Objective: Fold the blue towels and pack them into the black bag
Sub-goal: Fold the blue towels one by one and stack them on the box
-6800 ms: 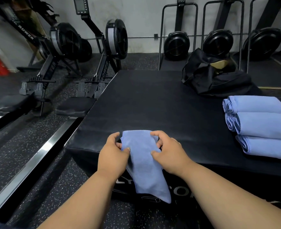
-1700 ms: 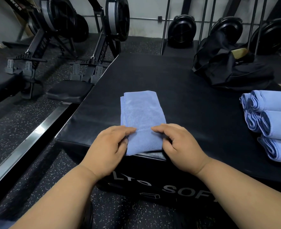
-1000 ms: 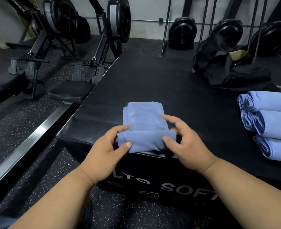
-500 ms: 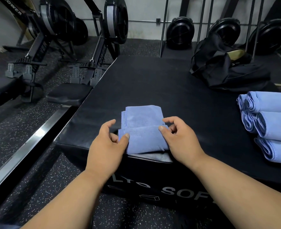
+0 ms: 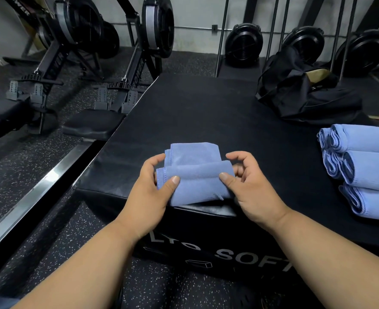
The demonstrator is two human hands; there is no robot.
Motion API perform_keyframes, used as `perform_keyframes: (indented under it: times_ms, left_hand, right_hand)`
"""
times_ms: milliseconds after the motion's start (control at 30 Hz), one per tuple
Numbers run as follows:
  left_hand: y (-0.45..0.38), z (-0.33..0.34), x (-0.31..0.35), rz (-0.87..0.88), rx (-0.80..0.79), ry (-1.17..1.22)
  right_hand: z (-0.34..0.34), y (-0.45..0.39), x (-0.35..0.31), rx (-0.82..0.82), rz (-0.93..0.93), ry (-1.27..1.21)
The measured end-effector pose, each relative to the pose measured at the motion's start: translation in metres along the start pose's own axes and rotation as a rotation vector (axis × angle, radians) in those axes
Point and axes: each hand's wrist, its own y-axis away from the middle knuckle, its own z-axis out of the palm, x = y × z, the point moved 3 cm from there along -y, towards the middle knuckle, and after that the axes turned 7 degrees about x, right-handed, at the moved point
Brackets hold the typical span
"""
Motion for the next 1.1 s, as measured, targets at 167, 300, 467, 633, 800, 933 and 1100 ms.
perform_keyframes:
  times_ms: [167,300,467,633,800,933,1100]
  left_hand:
    - [0.004,-0.005,-0.004,0.013,-0.023,-0.174]
    - [0.009,-0.009,-0.001,0.051,0.074,-0.264]
    - [0.005,-0.011,-0.007,0.018,0.258,-0.306]
    - [0.002,-0.010,0.003,0.310,0.210,-0.413]
    - [-0.002,-0.015,-0.010,0.318,-0.068,-0.500]
    - [-0.004,-0.019,-0.016,0.296,-0.207,-0.540]
    - [-0.010,-0.019,-0.020,0.365,-0.193,-0.617]
  right_hand:
    - [-0.007,0.000,0.000,-0.086,0.061,0.088]
    - [-0.008,0.003,-0.002,-0.127,0.045,0.167]
    - [-0.003,0.005,0.003,-0.024,-0.078,0.375]
    - [0.001,0.010,-0.003,0.060,-0.361,0.616]
    - [0.001,0.012,-0.004,-0.098,-0.608,0.684]
    - [-0.010,0.007,0.004,-0.208,-0.390,0.719]
    - [-0.015,0.002,0.003,-0.331,-0.243,0.642]
